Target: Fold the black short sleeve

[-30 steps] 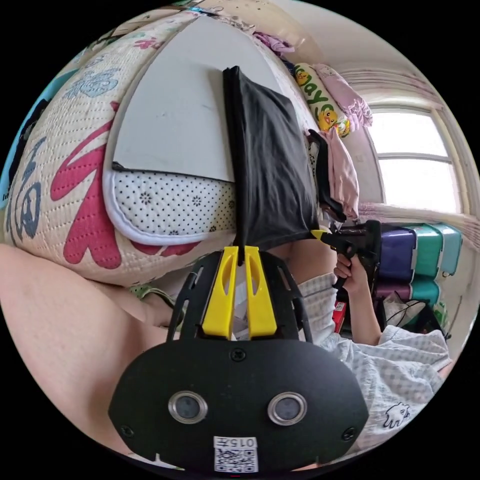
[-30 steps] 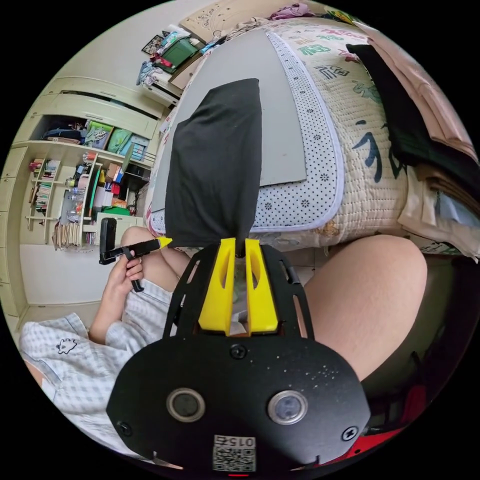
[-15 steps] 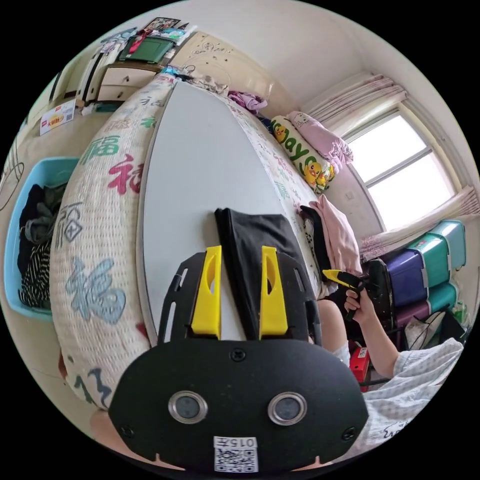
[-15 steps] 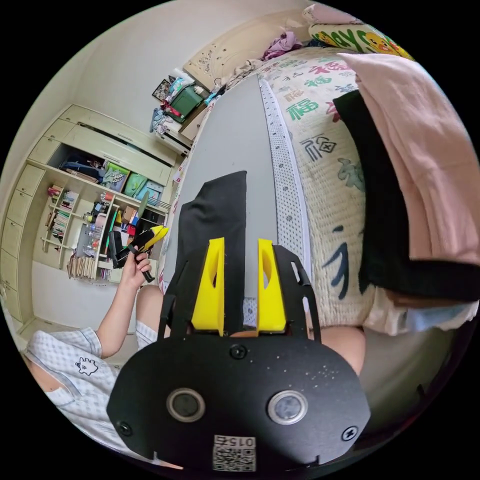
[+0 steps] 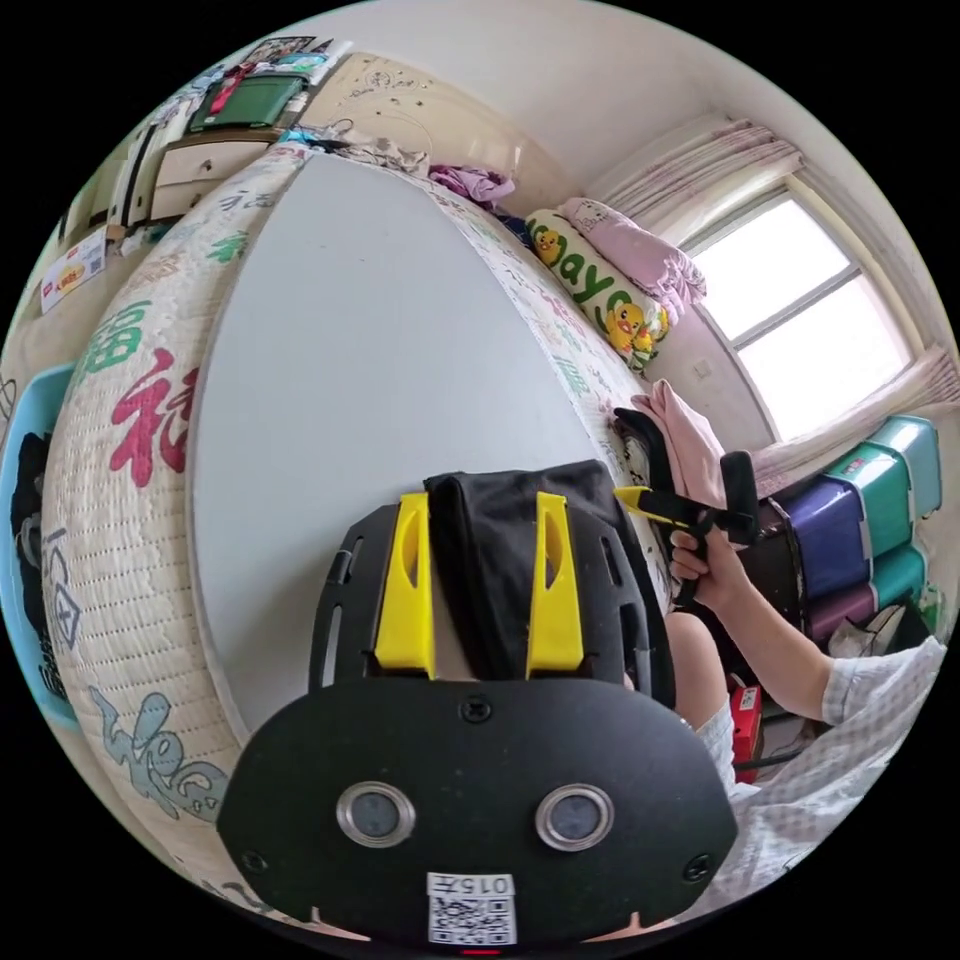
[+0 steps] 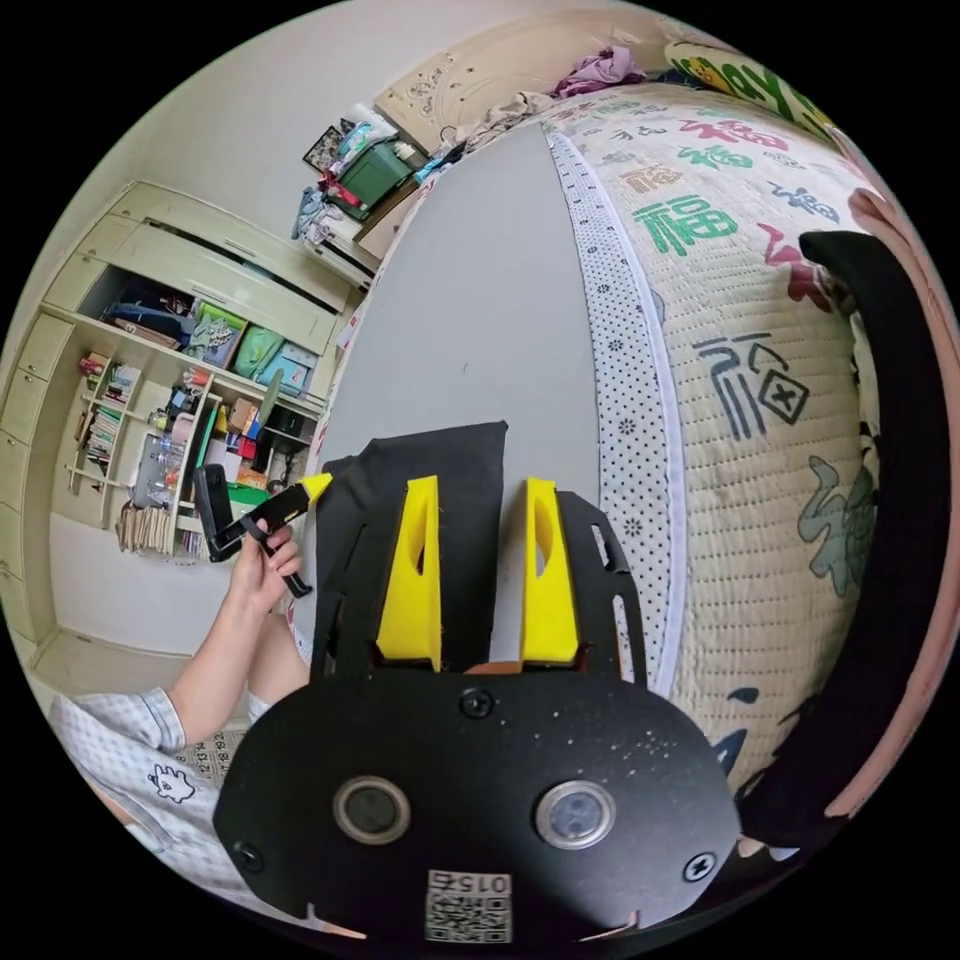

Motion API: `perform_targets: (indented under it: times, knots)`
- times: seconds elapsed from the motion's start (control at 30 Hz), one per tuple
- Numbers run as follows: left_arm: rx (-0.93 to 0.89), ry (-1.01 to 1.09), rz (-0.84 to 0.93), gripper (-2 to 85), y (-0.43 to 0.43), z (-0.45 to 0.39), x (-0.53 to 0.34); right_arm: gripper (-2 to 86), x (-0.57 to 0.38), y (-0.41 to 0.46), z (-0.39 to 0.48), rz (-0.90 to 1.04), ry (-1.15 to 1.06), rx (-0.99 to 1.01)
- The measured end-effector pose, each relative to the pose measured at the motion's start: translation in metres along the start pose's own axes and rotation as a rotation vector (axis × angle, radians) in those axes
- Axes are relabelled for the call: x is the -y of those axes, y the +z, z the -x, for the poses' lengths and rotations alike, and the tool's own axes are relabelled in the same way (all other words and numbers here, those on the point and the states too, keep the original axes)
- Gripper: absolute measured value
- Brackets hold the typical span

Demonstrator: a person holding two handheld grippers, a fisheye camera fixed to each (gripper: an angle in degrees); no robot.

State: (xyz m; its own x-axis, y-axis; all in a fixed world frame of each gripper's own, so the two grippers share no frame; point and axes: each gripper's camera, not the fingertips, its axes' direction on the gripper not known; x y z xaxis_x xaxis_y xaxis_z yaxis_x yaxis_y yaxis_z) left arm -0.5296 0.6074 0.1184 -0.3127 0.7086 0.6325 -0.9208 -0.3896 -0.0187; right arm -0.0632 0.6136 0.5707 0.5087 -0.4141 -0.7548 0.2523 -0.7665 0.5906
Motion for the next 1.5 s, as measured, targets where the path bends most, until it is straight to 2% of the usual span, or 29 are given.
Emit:
perform_targets:
  times: [0.07, 0.13, 0.3, 0.57, 0.87, 1.0, 1.23, 1.5]
  knots:
    - [0.031, -0.008, 0.022, 9.3, -0.01, 0.003, -0.007, 9.0, 0.0, 0.001, 0.006, 0.006, 0.023, 0.038]
    - [-0.02, -0.037, 0.043, 5.4, -0.017, 0.01, -0.013, 7.2, -0.002, 0.001, 0.013, 0.019, 0.046, 0.039]
    - [-0.054, 0.009, -0.076, 3.1, -0.088, -0.014, -0.036, 1.6, -0.03, -0.047, 0.051, -0.084, -0.005, 0.085]
    - [-0.175, 0.278, -0.277, 1.4, -0.26, -0.137, -0.102, 0.4, -0.166, -0.192, 0.13, -0.442, -0.145, 0.262]
    - [-0.198, 0.545, -0.381, 1.2, -0.399, -0.283, -0.148, 0.4, -0.281, -0.335, 0.216, -0.686, -0.357, 0.232]
    - [-0.217, 0.595, -0.405, 1.2, -0.428, -0.33, -0.146, 0.3, -0.301, -0.382, 0.241, -0.737, -0.401, 0.176]
    - [-0.389, 0.692, -0.399, 1.2, -0.454, -0.423, -0.125, 0.3, -0.346, -0.473, 0.271, -0.863, -0.416, 0.078]
    - [-0.591, 0.722, -0.307, 1.2, -0.403, -0.517, -0.042, 0.4, -0.34, -0.559, 0.275, -0.956, -0.388, -0.121]
